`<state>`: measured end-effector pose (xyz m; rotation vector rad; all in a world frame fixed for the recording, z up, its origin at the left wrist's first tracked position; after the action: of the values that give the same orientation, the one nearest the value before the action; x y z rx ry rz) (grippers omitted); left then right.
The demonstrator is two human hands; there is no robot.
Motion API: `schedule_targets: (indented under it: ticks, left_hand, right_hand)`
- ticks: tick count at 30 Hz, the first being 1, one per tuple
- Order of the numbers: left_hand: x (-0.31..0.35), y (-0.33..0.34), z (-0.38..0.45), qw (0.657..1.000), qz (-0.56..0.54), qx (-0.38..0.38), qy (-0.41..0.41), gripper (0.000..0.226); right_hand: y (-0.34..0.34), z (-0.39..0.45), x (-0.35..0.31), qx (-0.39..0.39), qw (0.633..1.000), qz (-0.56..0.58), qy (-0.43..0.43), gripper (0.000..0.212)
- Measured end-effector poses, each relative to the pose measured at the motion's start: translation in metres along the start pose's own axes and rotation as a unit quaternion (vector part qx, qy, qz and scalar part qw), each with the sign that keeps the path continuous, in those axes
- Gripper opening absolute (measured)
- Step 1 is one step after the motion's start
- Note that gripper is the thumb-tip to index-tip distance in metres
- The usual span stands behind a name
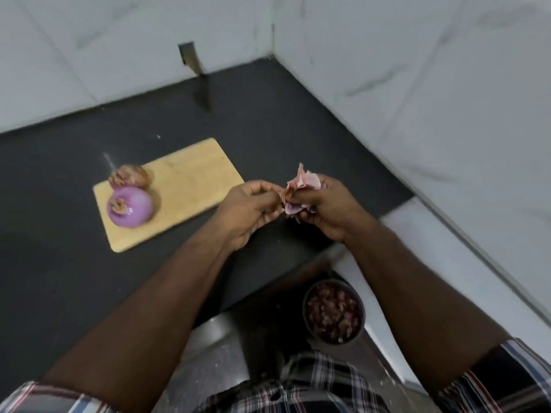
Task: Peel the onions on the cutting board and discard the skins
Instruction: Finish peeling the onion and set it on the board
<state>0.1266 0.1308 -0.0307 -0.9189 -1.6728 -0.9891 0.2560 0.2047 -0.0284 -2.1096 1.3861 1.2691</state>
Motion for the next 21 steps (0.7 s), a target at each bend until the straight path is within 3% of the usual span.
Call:
schedule_targets:
  ticks: [6, 12, 21]
  left_hand:
    - [-0.047, 0.069, -0.052, 0.994, 0.008, -0.107, -0.037, 0.016]
    - [-0.114, 0.122, -0.086, 0.979, 0.083, -0.179, -0.058, 0.012]
    - [-0.285, 0.149, -0.091, 0.966, 0.099, -0.127, -0.204, 0.020]
  right_hand:
    - [-0.063, -0.080, 0.062, 0.089, 0.995, 0.053, 0.003, 0.020]
    - [-0.125, -0.129, 0.135, 0.154, 0.979, 0.130, 0.040, 0.020]
    - [-0.194, -0.086, 0.277, 0.181, 0.960, 0.183, 0.107, 0.020]
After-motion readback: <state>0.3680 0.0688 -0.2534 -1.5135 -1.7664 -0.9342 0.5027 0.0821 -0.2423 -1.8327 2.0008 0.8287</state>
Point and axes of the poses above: each hand's wrist, its own z-axis towards the middle knuckle, its own y-axis out of the palm, x = y × z, the point moved 6 cm from there along z, towards the middle knuckle, and after that the axes turned 12 degrees about y, right-handed, at the moved point
